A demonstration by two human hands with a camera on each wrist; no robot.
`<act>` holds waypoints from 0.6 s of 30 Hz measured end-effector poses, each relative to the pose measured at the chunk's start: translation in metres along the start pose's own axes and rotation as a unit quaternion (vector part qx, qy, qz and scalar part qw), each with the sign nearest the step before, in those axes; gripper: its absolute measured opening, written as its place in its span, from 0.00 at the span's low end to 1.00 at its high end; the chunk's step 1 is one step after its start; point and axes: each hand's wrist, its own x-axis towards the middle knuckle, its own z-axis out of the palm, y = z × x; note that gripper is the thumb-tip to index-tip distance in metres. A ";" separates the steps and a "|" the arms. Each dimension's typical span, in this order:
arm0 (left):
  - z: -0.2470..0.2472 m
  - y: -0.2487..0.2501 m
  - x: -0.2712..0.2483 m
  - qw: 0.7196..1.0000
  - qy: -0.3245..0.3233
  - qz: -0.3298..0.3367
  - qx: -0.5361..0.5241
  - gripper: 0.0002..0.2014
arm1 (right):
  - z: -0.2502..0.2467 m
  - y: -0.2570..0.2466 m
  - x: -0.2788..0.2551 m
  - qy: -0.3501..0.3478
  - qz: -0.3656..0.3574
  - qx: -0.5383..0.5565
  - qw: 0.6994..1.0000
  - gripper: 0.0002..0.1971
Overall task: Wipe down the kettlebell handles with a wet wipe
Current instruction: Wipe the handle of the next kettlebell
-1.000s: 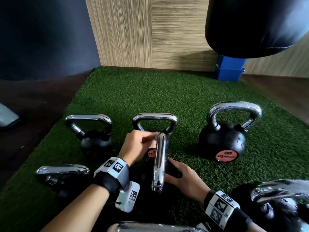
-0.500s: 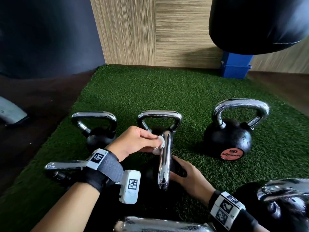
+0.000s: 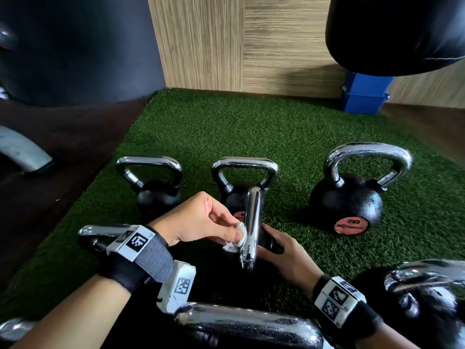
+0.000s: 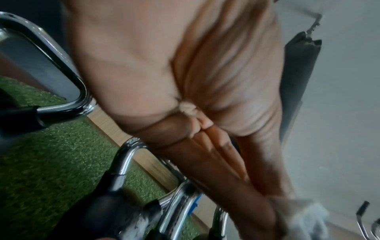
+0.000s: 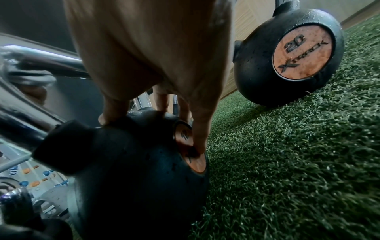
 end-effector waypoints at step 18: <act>0.035 -0.053 -0.027 0.988 0.065 0.061 0.128 0.09 | -0.006 -0.011 -0.004 -0.007 -0.013 -0.075 0.997 0.38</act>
